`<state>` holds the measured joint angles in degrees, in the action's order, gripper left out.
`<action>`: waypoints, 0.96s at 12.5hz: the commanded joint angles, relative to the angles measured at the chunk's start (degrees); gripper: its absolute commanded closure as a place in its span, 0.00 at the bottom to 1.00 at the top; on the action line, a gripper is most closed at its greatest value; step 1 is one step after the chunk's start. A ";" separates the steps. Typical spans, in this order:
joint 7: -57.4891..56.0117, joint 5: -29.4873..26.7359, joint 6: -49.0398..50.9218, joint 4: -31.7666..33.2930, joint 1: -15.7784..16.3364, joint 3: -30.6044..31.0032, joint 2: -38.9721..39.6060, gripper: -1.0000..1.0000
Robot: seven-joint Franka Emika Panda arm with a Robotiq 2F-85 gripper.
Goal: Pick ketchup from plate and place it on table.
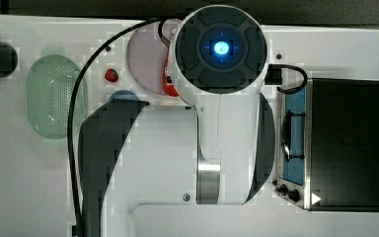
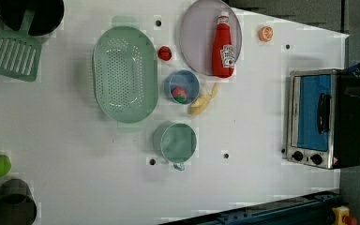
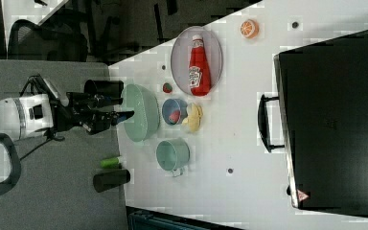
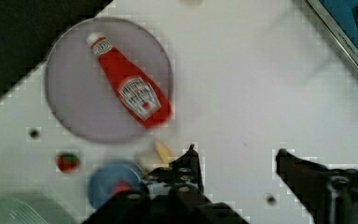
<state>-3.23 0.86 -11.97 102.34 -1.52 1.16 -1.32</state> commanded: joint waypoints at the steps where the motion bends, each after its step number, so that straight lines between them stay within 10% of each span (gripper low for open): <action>1: 1.74 -1.47 8.59 7.02 -5.84 2.05 -10.64 0.21; 3: 1.72 -1.47 8.06 6.98 -5.80 2.18 -10.23 0.00; 12: 0.72 -1.47 -1.23 6.53 -5.00 6.47 2.36 0.00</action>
<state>-3.23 0.23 -13.34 107.65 -7.32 5.78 0.13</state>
